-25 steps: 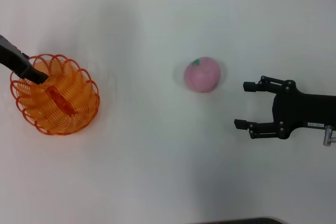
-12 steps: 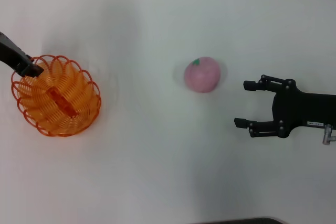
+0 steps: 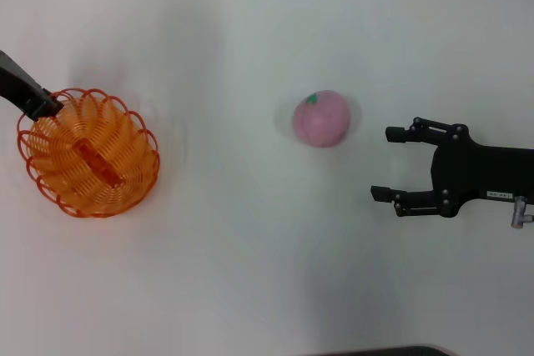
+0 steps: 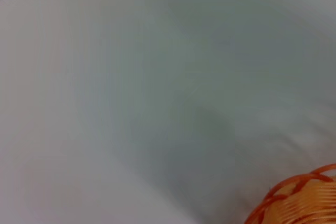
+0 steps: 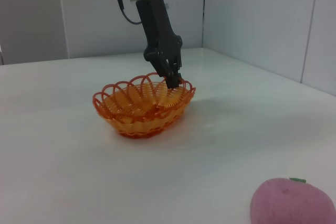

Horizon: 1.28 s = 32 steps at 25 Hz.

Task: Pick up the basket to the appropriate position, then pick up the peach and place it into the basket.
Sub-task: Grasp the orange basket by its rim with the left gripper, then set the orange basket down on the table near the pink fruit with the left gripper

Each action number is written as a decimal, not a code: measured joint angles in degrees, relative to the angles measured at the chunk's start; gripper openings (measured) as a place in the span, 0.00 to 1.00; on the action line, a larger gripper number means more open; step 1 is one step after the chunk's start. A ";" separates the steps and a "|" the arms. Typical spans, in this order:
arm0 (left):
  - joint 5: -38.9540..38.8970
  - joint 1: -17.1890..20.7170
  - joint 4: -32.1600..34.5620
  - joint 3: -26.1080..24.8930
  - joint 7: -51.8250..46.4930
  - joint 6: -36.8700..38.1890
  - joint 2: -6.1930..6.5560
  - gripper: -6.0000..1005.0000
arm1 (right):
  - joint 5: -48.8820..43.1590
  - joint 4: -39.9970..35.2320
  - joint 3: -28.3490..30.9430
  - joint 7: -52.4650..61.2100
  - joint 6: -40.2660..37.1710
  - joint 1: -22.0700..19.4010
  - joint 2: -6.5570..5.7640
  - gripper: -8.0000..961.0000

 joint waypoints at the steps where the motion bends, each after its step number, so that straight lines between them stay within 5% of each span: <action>1: 0.00 -0.02 0.00 -0.09 -0.04 0.03 0.02 0.15 | 0.00 0.00 0.00 0.00 0.00 0.02 0.00 0.95; 15: 0.01 -1.23 -0.09 -0.43 -3.02 2.12 0.41 0.11 | 0.00 0.00 0.00 0.01 0.18 0.07 0.00 0.95; 32: -0.09 -6.41 -2.75 -5.37 -13.18 12.72 3.70 0.07 | 0.00 0.53 0.00 0.01 0.53 0.15 0.00 0.95</action>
